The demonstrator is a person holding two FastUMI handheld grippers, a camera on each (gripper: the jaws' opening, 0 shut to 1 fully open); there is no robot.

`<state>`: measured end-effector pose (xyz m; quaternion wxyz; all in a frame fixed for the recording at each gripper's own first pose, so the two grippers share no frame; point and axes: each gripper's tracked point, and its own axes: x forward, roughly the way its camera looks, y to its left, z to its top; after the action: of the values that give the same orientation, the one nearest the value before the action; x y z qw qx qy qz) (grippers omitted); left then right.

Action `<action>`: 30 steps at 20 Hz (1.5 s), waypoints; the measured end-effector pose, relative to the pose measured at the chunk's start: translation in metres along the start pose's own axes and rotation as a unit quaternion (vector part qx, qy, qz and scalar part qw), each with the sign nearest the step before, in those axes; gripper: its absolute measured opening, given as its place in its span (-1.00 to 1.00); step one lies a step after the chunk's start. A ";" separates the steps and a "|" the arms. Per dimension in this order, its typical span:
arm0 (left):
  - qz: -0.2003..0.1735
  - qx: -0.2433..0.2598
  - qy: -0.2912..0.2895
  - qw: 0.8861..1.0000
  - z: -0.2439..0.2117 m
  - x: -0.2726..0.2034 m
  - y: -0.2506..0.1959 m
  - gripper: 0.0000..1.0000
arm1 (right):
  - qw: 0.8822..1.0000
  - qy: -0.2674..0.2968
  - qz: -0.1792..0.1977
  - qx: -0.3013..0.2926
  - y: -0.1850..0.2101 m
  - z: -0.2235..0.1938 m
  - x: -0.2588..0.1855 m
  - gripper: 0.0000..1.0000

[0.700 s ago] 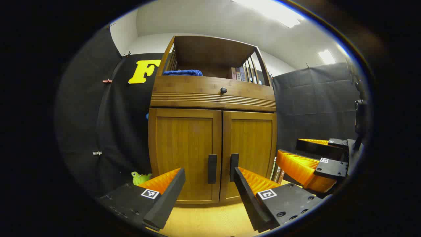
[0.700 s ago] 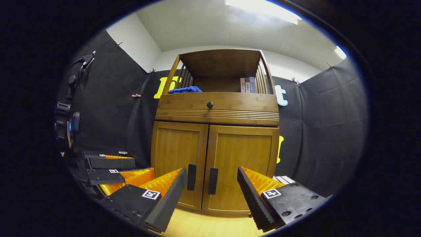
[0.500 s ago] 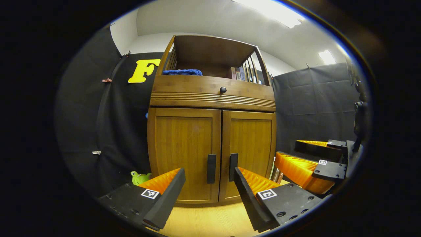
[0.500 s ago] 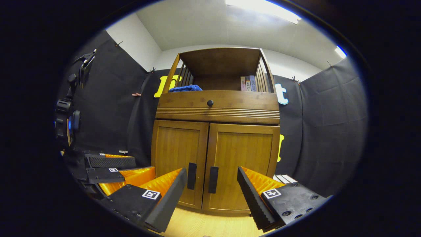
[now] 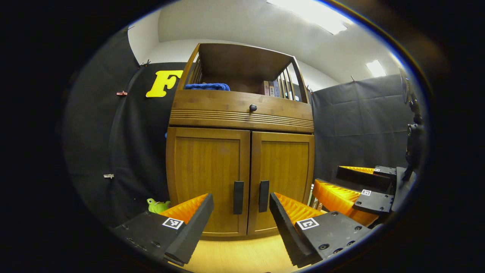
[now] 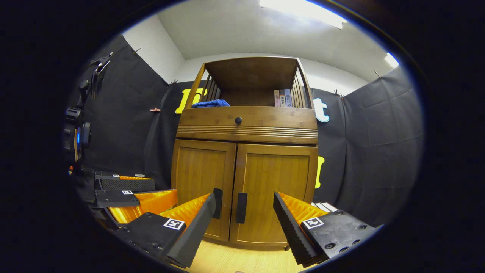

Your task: Open the right door of the double-door shoe cabinet with the right hand, and open the left door with the left hand.

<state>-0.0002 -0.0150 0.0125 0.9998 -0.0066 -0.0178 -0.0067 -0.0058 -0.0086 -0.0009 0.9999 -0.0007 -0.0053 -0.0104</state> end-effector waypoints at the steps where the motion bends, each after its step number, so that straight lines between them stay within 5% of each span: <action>1: 0.000 0.000 -0.002 1.000 0.002 0.000 0.000 0.85 | 1.000 0.002 0.000 0.001 -0.001 -0.001 0.000 0.94; 19: 0.009 0.009 -0.001 1.000 -0.001 -0.004 0.005 0.76 | 1.000 0.015 0.005 0.009 -0.002 -0.017 0.019 0.94; 30: 0.044 0.010 -0.012 0.999 0.006 -0.028 0.040 0.85 | 0.999 0.036 0.016 0.026 0.017 -0.049 0.074 0.94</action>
<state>-0.0280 0.0253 0.0173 0.9988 0.0023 -0.0294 0.0381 0.0689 0.0069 -0.0493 0.9992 0.0251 0.0309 0.0058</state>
